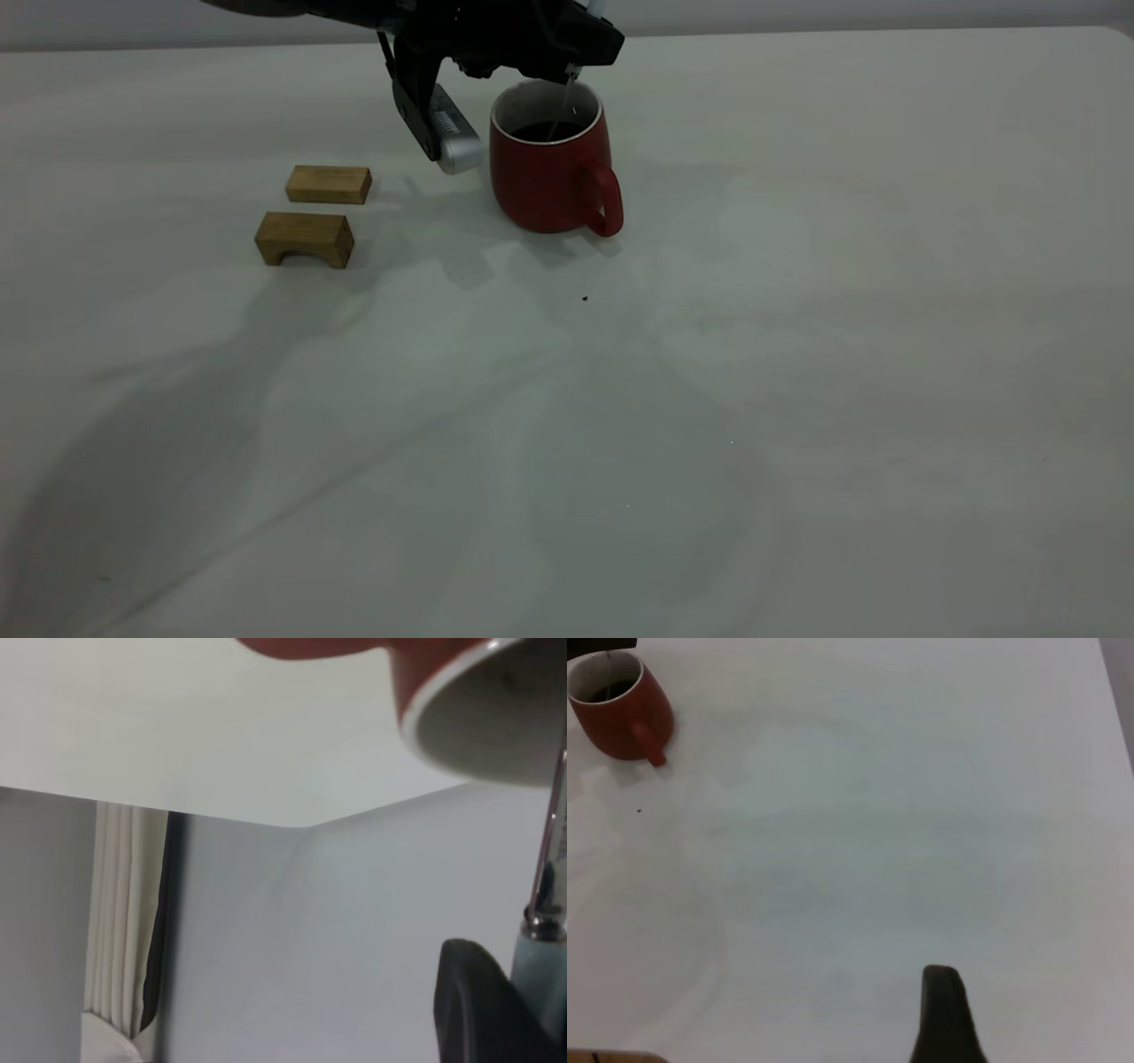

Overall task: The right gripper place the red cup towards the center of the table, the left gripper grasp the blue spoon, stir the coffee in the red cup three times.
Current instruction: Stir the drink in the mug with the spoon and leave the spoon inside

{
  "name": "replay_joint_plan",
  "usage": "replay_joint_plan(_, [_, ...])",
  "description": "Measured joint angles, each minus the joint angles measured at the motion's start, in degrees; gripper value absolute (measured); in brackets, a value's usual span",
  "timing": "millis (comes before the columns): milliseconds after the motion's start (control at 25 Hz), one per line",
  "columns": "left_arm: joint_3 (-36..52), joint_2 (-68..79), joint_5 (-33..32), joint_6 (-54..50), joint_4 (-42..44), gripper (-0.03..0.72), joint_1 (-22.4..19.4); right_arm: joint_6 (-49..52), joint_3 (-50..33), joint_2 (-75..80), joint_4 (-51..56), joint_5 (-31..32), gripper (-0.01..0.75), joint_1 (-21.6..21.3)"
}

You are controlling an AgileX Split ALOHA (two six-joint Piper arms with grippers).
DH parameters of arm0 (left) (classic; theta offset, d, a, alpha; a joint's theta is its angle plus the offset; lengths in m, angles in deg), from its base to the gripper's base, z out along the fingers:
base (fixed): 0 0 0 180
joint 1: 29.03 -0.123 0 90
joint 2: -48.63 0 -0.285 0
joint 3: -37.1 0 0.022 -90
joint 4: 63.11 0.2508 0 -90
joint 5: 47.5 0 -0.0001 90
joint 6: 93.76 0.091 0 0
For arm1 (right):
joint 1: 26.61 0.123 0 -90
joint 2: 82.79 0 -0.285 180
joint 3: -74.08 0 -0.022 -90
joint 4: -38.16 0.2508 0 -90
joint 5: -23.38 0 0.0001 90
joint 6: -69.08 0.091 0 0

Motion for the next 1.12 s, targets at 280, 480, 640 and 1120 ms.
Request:
replay_joint_plan(280, [-0.6, 0.2, 3.1, 0.2, -0.4, 0.123, -2.1, 0.0, 0.0, 0.0, 0.0, 0.0, 0.572, 0.0])
replay_joint_plan(480, [-7.7, 3.7, 3.4, 0.2, -0.6, 0.123, -0.6, 0.0, 0.0, 0.0, 0.0, 0.0, 0.572, 0.0])
replay_joint_plan(640, [-10.3, 6.1, 2.7, -0.1, -0.6, 0.123, 1.5, 0.0, 0.0, 0.0, 0.0, 0.0, 0.572, 0.0])
replay_joint_plan(1120, [-10.6, 6.3, -7.5, -16.0, 15.4, 0.123, -2.5, 0.0, 0.0, 0.0, 0.0, 0.0, 0.572, 0.0])
